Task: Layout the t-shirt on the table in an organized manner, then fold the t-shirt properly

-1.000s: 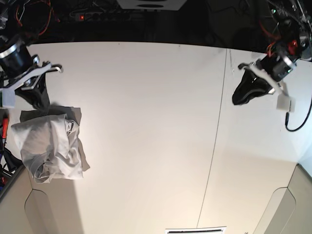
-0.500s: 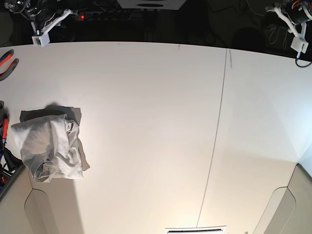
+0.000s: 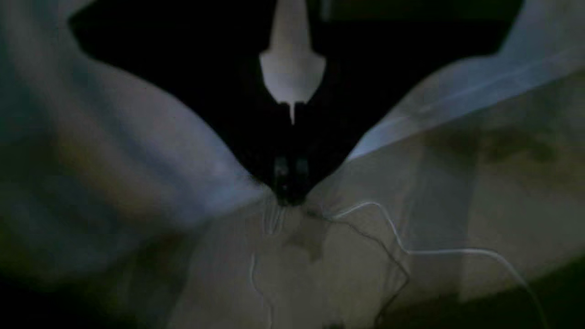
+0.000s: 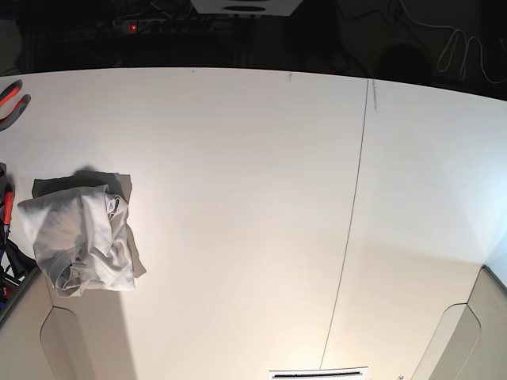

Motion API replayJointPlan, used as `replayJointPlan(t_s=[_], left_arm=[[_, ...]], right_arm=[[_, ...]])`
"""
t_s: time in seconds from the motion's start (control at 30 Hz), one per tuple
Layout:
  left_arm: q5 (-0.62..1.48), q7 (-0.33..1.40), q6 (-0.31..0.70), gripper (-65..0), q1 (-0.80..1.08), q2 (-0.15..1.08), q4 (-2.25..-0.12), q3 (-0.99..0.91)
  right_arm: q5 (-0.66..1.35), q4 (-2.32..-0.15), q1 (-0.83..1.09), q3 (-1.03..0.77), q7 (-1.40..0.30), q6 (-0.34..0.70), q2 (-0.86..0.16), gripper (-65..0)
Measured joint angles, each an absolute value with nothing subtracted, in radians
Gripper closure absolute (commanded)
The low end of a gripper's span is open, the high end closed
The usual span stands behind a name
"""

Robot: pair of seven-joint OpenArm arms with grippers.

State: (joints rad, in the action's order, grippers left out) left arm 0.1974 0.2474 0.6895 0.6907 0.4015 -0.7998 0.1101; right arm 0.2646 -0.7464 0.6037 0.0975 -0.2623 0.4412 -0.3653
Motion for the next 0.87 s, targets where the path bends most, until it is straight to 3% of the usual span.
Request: replayJointPlan(t_s=[0.1, 0.2, 0.3, 0.53, 0.87], left_arm=[[0.088, 0.115, 0.654, 0.0, 0.618, 0.384, -0.696, 0.206], [0.024, 0.091, 0.366, 0.0, 0.509, 0.33, -0.608, 0.29], [0.012, 0.017, 0.175, 0.0, 0.382, 0.284, -0.516, 0.347], [0.066, 0.021, 0.139, 0.0, 0.183, 0.205, -0.373, 0.36], [0.181, 0.022, 0.142, 0.0, 0.151, 0.18, -0.371, 0.345]], right_arm=[[0.265, -0.631, 0.575, 0.154, -0.066, 0.397, -0.368, 0.0], [0.27, -0.521, 0.479, 0.209, 0.061, 0.304, -0.344, 0.0], [0.268, -0.429, 0.348, 0.263, 0.06, 0.241, -0.305, 0.0], [0.299, -0.326, 0.096, 0.295, 0.038, 0.237, -0.201, 0.0], [0.298, -0.32, 0.051, 0.295, -0.02, 0.228, -0.172, 0.0]])
